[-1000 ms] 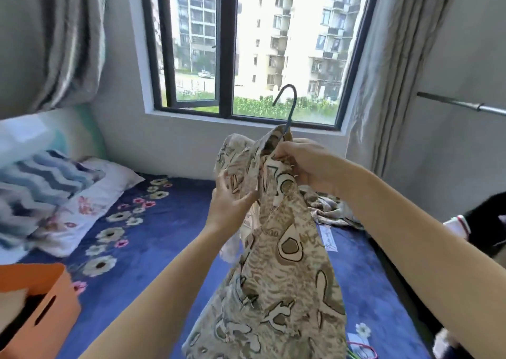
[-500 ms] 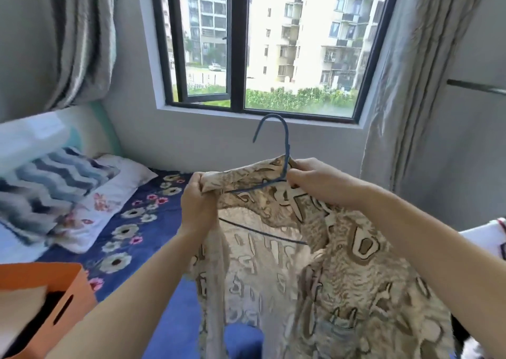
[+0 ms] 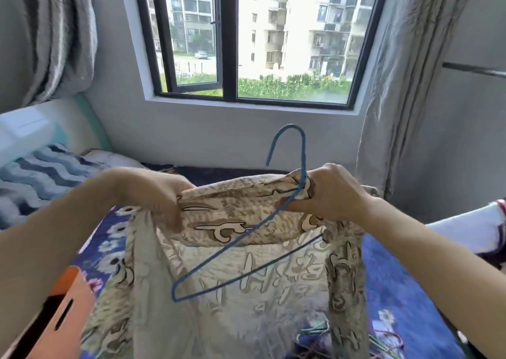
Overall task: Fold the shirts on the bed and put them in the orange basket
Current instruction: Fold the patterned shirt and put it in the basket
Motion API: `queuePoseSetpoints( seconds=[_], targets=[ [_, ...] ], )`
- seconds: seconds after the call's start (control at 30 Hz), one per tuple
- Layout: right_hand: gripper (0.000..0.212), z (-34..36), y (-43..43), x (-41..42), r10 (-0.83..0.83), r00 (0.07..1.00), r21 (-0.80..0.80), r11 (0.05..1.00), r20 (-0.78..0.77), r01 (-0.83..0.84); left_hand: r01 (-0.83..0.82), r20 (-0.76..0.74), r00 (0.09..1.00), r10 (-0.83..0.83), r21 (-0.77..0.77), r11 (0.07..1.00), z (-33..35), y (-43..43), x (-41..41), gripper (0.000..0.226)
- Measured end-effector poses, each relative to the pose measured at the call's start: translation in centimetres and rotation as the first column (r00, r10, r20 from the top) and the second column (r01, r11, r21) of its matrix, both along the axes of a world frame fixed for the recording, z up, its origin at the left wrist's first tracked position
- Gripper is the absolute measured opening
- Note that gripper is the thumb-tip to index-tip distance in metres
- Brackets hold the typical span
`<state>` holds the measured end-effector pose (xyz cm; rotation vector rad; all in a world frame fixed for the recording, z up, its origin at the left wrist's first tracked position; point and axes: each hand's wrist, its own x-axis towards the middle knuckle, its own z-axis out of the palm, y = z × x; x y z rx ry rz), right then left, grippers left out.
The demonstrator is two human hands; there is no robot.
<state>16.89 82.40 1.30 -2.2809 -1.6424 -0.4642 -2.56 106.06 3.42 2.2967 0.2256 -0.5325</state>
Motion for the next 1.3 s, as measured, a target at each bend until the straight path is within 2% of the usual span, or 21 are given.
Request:
queuePoseSetpoints(
  seconds=[0.1,0.17,0.2,0.27,0.3,0.37,0.43,0.5,0.57,0.63,0.67,0.73,0.77,0.83,0.9,0.93,0.97,1.03,1.13,1.2,1.3],
  targets=[
    [0.034,-0.2,0.8,0.6,-0.024,0.976,0.155,0.986,-0.218,0.059,-0.082,0.19,0.979,0.077,0.015,0.997,0.4,-0.4,0.6,0.007],
    [0.026,-1.1,1.8,1.3,-0.04,0.938,0.243,0.961,-0.345,0.13,-0.249,0.353,0.903,0.245,-0.034,0.968,0.4,-0.6,1.1,0.017],
    [0.026,-1.6,2.4,1.6,-0.021,0.912,0.281,0.948,-0.409,0.148,-0.348,0.453,0.814,0.364,-0.121,0.93,0.4,-0.7,1.4,0.02],
    [0.02,-2.3,3.9,1.3,0.091,0.849,0.378,0.916,-0.52,0.134,-0.471,0.582,0.574,0.576,-0.341,0.814,0.9,-0.8,2.2,0.014],
    [0.007,-2.5,4.6,1.1,0.164,0.818,0.438,0.892,-0.551,0.116,-0.505,0.595,0.459,0.66,-0.437,0.744,1.3,-0.7,2.7,0.013],
    [0.014,-1.8,6.1,0.3,0.261,0.756,0.546,0.824,-0.6,0.149,-0.548,0.538,0.243,0.807,-0.611,0.572,2.5,-0.4,3.9,0.014],
    [0.025,-0.4,7.4,-0.3,0.295,0.692,0.612,0.746,-0.659,0.264,-0.496,0.459,0.072,0.886,-0.754,0.431,4.0,0.6,4.8,0.016],
    [0.028,0.5,8.0,0.1,0.368,0.6,0.655,0.658,-0.71,0.372,-0.393,0.416,-0.008,0.909,-0.838,0.379,4.9,1.7,4.7,0.015],
    [0.028,0.5,7.9,1.0,0.457,0.459,0.641,0.632,-0.762,0.435,-0.422,0.454,-0.052,0.89,-0.817,0.392,4.5,2.8,4.5,0.014],
    [0.029,-0.5,7.1,1.9,0.516,0.348,0.622,0.648,-0.783,0.439,-0.628,0.575,-0.054,0.816,-0.655,0.42,2.1,3.5,4.2,0.012],
    [0.029,-1.4,6.5,2.4,0.495,0.352,0.607,0.668,-0.795,0.43,-0.728,0.623,-0.048,0.781,-0.557,0.4,0.1,3.9,3.8,0.013],
    [0.029,-4.6,5.2,3.4,0.34,0.46,0.537,0.736,-0.82,0.412,-0.832,0.614,-0.071,0.786,-0.471,0.292,-4.6,4.5,3.0,0.027],
    [0.03,-6.9,4.3,3.9,0.235,0.508,0.472,0.781,-0.829,0.41,-0.85,0.573,-0.054,0.818,-0.456,0.263,-7.5,4.4,2.8,0.032],
    [0.028,-12.4,1.8,5.1,-0.019,0.552,0.259,0.869,-0.833,0.421,-0.863,0.465,0.07,0.883,-0.416,0.287,-12.7,2.9,2.8,0.026],
    [0.018,-18.1,-1.1,5.8,-0.346,0.583,-0.136,0.918,-0.735,0.373,-0.843,0.33,0.177,0.927,-0.435,0.316,-17.1,0.5,3.2,0.029],
    [0.011,-20.9,-2.9,5.9,-0.509,0.601,-0.365,0.861,-0.616,0.354,-0.826,0.26,0.211,0.942,-0.469,0.314,-19.3,-0.8,3.7,0.03],
    [0.007,-23.1,-4.5,6.1,-0.611,0.627,-0.522,0.776,-0.482,0.355,-0.811,0.2,0.236,0.951,-0.498,0.306,-20.3,-2.3,4.0,0.03],
    [0.008,-27.1,-7.3,6.1,-0.702,0.651,-0.685,0.627,-0.29,0.372,-0.816,0.151,0.277,0.949,-0.484,0.315,-22.4,-4.1,4.8,0.026],
    [0.034,-32.2,-10.3,7.0,-0.728,0.674,-0.774,0.496,-0.124,0.394,-0.839,0.191,0.356,0.915,-0.366,0.403,-24.5,-5.7,6.1,0.017],
    [0.036,-34.6,-11.6,8.0,-0.703,0.707,-0.803,0.465,-0.078,0.373,-0.841,0.194,0.42,0.887,-0.285,0.461,-25.6,-6.4,6.8,0.02],
    [0.032,-36.7,-12.3,9.6,-0.663,0.746,-0.833,0.443,-0.056,0.332,-0.842,0.176,0.44,0.88,-0.261,0.473,-26.4,-7.7,7.5,0.024]
  ],
)
